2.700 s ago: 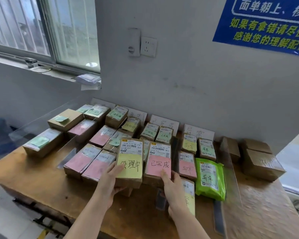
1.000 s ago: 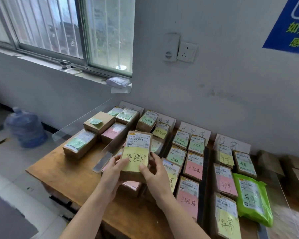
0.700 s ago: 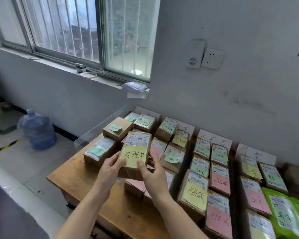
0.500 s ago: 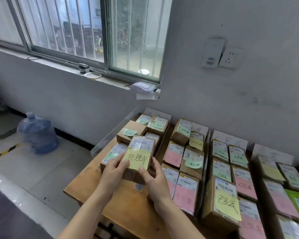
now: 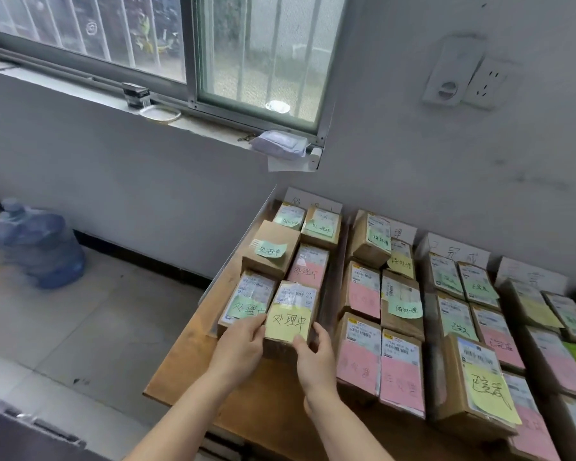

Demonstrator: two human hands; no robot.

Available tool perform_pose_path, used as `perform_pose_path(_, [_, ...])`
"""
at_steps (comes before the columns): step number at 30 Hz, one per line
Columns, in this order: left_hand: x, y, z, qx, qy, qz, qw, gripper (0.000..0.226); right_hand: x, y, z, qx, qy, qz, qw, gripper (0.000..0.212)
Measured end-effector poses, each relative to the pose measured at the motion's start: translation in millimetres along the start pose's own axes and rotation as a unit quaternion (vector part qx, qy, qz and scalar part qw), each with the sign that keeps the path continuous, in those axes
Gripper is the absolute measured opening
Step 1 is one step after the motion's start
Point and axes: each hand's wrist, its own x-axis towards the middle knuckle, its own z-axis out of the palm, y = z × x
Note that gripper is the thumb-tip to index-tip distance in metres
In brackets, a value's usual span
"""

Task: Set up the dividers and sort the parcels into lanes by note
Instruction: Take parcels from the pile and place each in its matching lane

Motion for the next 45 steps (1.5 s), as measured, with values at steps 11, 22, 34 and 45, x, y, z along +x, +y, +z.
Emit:
perform_pose_path(11, [26.7, -36.0, 2.8, 0.315, -0.044, 0.070, 0.946, 0.051, 36.2, 24.9, 23.6, -0.099, 0.025, 0.037, 0.994, 0.049])
perform_pose_path(22, [26.6, -48.7, -4.0, 0.367, -0.059, 0.108, 0.922, 0.059, 34.5, 37.1, 24.6, -0.486, -0.020, -0.155, 0.860, 0.064])
perform_pose_path(34, [28.7, -28.1, -8.5, 0.377, -0.049, 0.112, 0.918, 0.048, 33.5, 19.4, 21.2, -0.560, -0.049, -0.166, 0.810, 0.081])
perform_pose_path(45, [45.3, 90.7, 16.2, 0.430, -0.034, 0.215, 0.876, 0.044, 23.5, -51.9, -86.2, -0.530, 0.015, -0.276, 0.802, 0.049])
